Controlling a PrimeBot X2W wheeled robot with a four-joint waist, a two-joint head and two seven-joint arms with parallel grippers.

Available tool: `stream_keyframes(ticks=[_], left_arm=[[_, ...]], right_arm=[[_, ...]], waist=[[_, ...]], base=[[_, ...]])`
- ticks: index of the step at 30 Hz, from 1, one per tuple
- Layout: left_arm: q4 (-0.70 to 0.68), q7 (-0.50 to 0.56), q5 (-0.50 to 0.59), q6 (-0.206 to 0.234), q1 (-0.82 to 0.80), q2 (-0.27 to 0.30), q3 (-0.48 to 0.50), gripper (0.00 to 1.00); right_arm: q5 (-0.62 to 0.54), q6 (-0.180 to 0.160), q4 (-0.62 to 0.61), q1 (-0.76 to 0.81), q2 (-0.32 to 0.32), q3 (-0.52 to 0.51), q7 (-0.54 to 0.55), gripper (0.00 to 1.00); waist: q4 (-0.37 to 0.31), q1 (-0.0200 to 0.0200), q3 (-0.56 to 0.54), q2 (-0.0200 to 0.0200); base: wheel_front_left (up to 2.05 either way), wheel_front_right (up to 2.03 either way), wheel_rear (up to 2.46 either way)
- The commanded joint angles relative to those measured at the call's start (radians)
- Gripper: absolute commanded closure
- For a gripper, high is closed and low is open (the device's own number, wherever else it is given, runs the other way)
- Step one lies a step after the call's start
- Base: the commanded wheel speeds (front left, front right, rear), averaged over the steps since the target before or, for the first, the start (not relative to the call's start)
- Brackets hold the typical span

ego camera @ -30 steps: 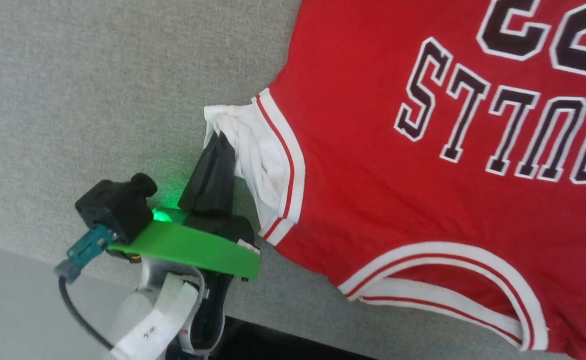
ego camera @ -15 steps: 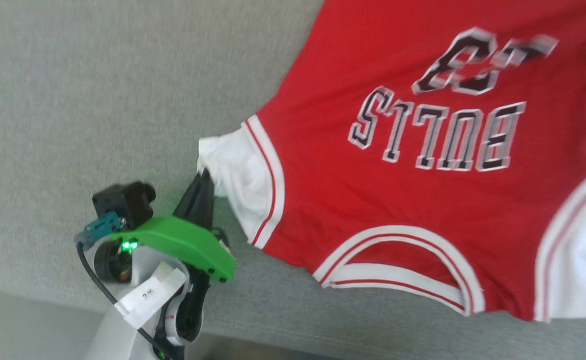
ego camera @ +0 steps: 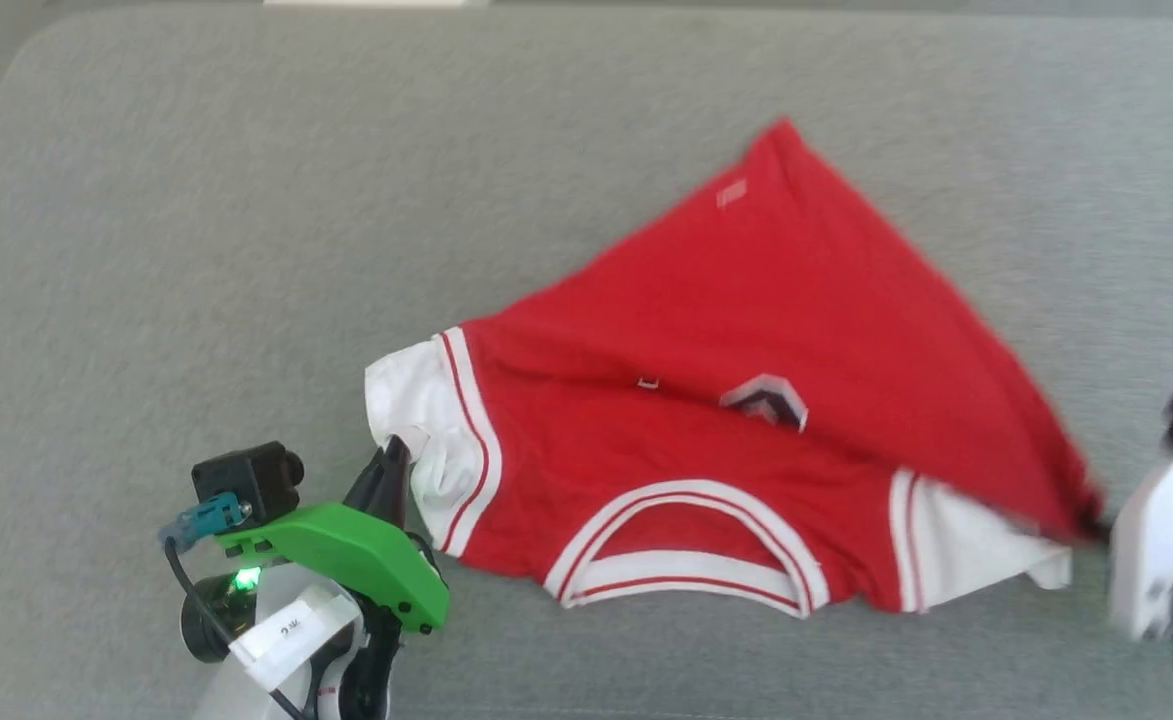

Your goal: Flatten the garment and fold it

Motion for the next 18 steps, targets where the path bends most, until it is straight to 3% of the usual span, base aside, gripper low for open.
stream_keyframes(ticks=[1, 8, 9, 10, 11, 18], left_arm=[[0.002, 0.001, -0.017, 0.004, 0.007, 0.004, 0.002, 1.00], [0.014, -0.004, -0.026, 0.003, 0.007, -0.001, 0.002, 1.00], [0.015, -0.004, -0.027, 0.003, 0.007, -0.001, 0.003, 1.00], [0.016, -0.005, -0.028, 0.004, 0.008, -0.001, 0.003, 1.00], [0.017, -0.005, -0.028, 0.005, 0.009, 0.000, 0.004, 1.00], [0.016, -0.005, -0.034, 0.013, 0.020, 0.006, 0.012, 1.00]], right_arm=[[0.007, -0.001, -0.005, 0.042, 0.024, 0.006, 0.008, 1.00], [0.019, -0.001, -0.012, 0.149, 0.111, 0.024, 0.024, 1.00], [0.021, -0.001, -0.018, 0.147, 0.118, 0.018, 0.010, 0.70], [0.024, -0.001, -0.028, 0.143, 0.122, 0.011, -0.005, 0.27], [0.026, -0.001, -0.038, 0.136, 0.127, -0.002, -0.028, 0.00], [0.074, -0.001, -0.137, 0.057, 0.152, -0.101, -0.244, 0.00]], waist=[[-0.049, 0.0001, -0.051, 0.0000], [-0.043, 0.0001, -0.054, 0.0000], [-0.043, 0.0001, -0.054, 0.0000], [-0.043, 0.0001, -0.054, 0.0000], [-0.044, 0.0001, -0.056, 0.0000], [-0.053, 0.0001, -0.079, 0.0000]], base=[[0.00, 0.00, 0.00], [0.00, 0.00, 0.00], [0.00, 0.00, 0.00], [0.00, 0.00, 0.00], [0.00, 0.00, 0.00], [0.00, 0.00, 0.00]])
